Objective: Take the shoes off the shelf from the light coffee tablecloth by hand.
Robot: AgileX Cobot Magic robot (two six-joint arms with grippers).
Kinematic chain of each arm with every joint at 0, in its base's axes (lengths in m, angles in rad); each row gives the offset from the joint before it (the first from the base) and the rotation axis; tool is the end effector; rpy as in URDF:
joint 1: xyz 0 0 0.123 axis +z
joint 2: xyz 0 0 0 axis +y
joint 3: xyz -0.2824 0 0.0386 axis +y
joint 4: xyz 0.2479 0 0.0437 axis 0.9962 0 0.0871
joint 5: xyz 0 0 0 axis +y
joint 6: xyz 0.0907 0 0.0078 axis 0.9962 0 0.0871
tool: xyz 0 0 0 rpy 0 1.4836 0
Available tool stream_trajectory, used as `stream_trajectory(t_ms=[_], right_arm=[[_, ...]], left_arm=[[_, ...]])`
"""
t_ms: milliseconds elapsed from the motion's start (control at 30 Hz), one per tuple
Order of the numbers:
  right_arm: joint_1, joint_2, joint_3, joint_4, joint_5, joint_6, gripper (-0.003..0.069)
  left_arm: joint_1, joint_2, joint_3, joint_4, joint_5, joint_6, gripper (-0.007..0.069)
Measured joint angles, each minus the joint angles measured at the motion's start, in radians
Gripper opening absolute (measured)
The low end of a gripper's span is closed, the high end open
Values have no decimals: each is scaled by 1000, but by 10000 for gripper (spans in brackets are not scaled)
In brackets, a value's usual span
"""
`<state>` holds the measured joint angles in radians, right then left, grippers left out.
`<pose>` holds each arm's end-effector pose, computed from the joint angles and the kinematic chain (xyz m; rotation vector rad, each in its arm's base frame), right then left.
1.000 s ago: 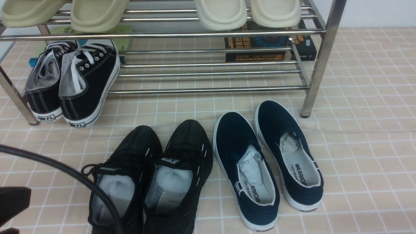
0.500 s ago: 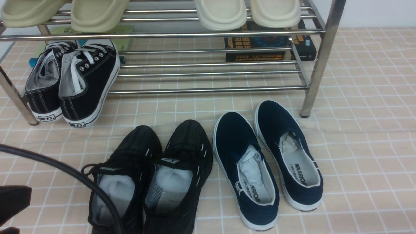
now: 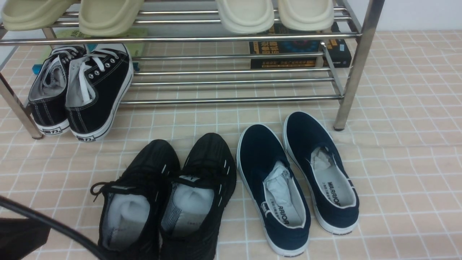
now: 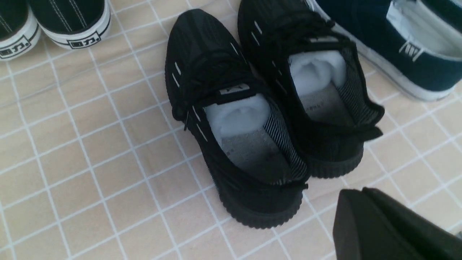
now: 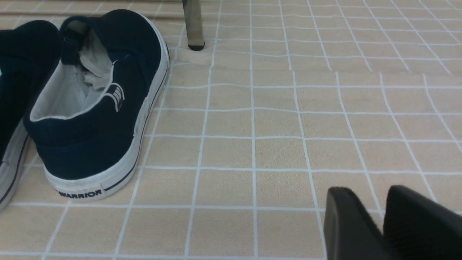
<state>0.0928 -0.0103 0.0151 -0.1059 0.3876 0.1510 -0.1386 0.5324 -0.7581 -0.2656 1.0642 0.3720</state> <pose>0.0522 0.0012 0.1739 -0.0099 1.8742 0.0629 0.0701 -0.0309 0.3381 0.5476 2.2258 -0.2141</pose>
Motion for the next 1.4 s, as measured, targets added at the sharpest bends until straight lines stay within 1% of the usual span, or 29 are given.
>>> stream_trajectory(t_ms=[67, 200, 300, 333, 367, 400, 500, 867, 1000, 1067, 1267, 1333, 1400], right_arm=[[0, 0, 0, -4, 0, 0, 189], [0, 0, 0, -4, 0, 0, 191], [0, 0, 0, -4, 0, 0, 192], [0, 0, 0, -4, 0, 0, 192], [0, 0, 0, -4, 0, 0, 192], [0, 0, 0, -4, 0, 0, 192], [0, 0, 0, -7, 0, 0, 192], [0, 0, 0, -8, 0, 0, 201], [0, 0, 0, -8, 0, -1, 205], [0, 0, 0, -8, 0, -1, 210], [0, 0, 0, -8, 0, -1, 216], [0, 0, 0, -8, 0, -1, 216], [0, 0, 0, -8, 0, -1, 216]], left_arm=[[-25, 0, 3, 15, -27, -35, 4], [-27, -2, 29, -5, -98, -55, 4], [-27, -11, 93, -87, -255, -62, 4], [-27, -11, 93, -94, -255, -62, 4], [-27, -13, 126, -142, -347, -66, 6], [-27, -13, 138, -167, -388, -67, 6], [-27, -13, 153, -211, -452, -71, 9], [-27, -13, 156, -216, -478, -72, 15], [-27, -13, 156, -150, -478, -72, 17], [-27, -13, 156, -90, -478, -72, 20], [-27, -13, 161, -70, -477, -76, 22], [-27, -24, 179, -61, -480, -101, 22], [-27, -51, 212, -11, -489, -157, 22]])
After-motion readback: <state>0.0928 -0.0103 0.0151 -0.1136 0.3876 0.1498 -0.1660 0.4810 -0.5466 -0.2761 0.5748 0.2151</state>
